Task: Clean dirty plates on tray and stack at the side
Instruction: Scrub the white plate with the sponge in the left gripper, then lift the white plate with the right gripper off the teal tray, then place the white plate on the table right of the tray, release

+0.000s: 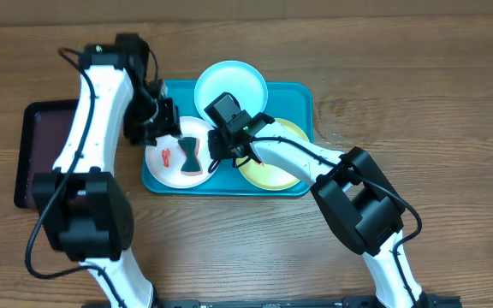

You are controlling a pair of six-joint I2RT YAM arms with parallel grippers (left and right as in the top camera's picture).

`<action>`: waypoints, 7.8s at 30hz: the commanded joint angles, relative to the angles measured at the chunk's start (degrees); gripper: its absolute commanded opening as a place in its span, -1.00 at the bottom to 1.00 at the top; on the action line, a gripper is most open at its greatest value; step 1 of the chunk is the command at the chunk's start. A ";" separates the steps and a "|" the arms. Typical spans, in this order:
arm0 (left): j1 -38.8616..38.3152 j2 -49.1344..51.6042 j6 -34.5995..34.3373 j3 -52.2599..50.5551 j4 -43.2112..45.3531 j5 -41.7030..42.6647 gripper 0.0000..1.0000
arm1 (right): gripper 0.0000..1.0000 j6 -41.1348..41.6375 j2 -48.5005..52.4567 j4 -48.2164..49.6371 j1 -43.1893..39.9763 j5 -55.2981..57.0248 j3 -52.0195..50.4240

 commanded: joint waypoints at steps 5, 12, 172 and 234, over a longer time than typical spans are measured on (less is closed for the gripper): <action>-0.15 0.07 -5.14 -15.13 15.19 2.58 0.67 | -0.70 -0.17 0.48 0.22 0.09 0.74 1.29; -0.33 0.72 -4.96 -15.52 19.89 2.14 0.21 | -0.69 -0.15 0.48 0.37 0.09 0.76 1.29; 30.45 -16.24 -13.97 -4.63 16.20 -9.46 -0.91 | -0.92 -57.94 -9.29 -1.29 16.17 70.84 17.00; 29.29 -15.54 -13.94 -5.31 16.81 -9.44 -0.91 | -0.92 -10.45 -8.61 -31.12 -47.30 1.57 5.97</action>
